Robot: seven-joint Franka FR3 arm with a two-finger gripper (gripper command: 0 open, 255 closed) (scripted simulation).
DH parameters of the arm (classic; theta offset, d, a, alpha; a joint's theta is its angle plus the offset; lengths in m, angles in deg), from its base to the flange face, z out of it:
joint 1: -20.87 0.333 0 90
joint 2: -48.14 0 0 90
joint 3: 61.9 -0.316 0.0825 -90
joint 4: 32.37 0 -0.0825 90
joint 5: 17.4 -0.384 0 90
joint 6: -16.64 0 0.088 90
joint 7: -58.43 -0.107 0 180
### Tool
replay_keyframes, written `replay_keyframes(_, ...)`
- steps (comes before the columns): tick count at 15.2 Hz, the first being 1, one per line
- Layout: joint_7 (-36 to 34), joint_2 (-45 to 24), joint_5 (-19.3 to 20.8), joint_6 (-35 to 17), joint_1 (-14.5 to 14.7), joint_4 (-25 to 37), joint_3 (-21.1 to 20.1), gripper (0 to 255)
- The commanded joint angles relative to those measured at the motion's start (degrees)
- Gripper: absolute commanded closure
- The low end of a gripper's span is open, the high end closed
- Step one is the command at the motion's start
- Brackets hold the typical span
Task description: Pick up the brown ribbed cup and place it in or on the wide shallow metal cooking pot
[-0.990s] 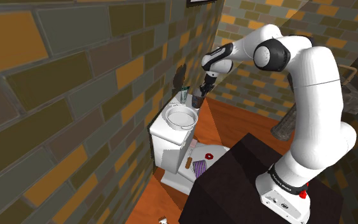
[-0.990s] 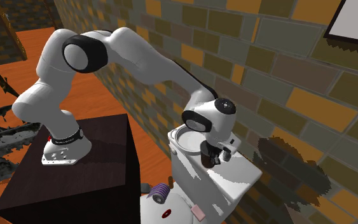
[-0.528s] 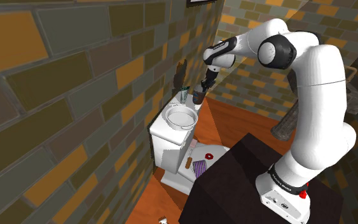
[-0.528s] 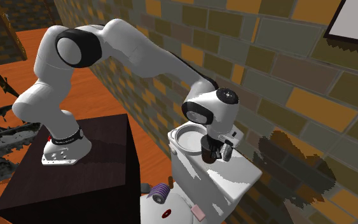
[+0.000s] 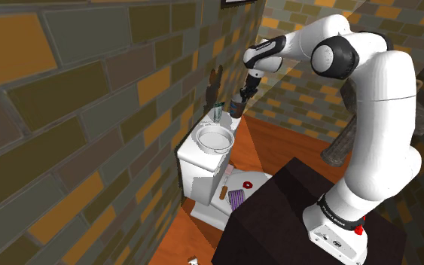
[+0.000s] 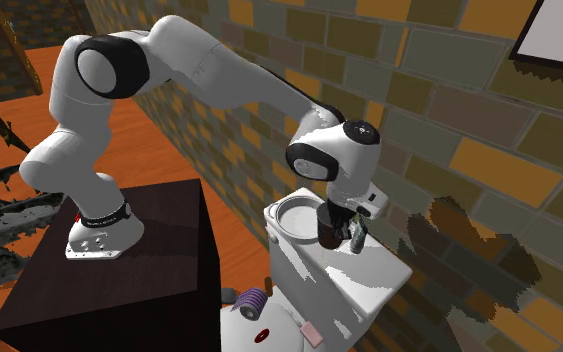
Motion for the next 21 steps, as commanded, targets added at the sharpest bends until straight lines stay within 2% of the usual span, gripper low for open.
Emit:
replay_keyframes(1, -1.07, 1.64, 0.31, -0.38, 1.15, -1.83, -0.03, 255)
replay_keyframes(7, -7.32, 9.26, 1.89, -3.73, 7.34, -11.61, -0.72, 255)
replay_keyframes(14, -16.02, 16.24, 4.01, -6.09, 14.02, -19.40, -2.37, 255)
replay_keyframes(21, -14.59, 13.06, 2.50, -10.38, 13.67, -20.69, -2.98, 255)
